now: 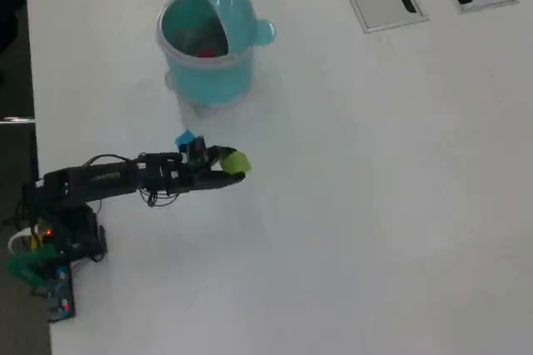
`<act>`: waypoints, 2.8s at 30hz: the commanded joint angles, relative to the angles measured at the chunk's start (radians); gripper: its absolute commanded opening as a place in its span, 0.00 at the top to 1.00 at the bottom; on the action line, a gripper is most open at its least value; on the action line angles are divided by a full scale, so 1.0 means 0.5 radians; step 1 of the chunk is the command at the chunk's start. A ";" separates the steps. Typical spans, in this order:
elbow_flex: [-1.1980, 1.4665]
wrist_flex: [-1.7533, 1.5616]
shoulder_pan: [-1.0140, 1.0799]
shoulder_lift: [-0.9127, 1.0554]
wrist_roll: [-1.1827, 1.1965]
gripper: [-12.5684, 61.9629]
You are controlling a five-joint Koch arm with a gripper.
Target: Grasp RGB lego blocks and put them in the bin one by one.
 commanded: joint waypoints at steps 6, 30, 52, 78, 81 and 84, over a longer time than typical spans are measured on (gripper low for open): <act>-0.025 -0.172 -0.356 0.279 0.006 0.67; -0.801 -0.258 -1.629 -0.009 -0.245 0.74; -2.212 -0.181 -1.666 -1.378 -0.451 0.61; -3.694 1.887 -1.629 -1.534 0.080 0.41; -3.728 2.102 -1.632 -1.457 0.092 0.41; -3.728 2.298 -1.632 -1.371 0.129 0.40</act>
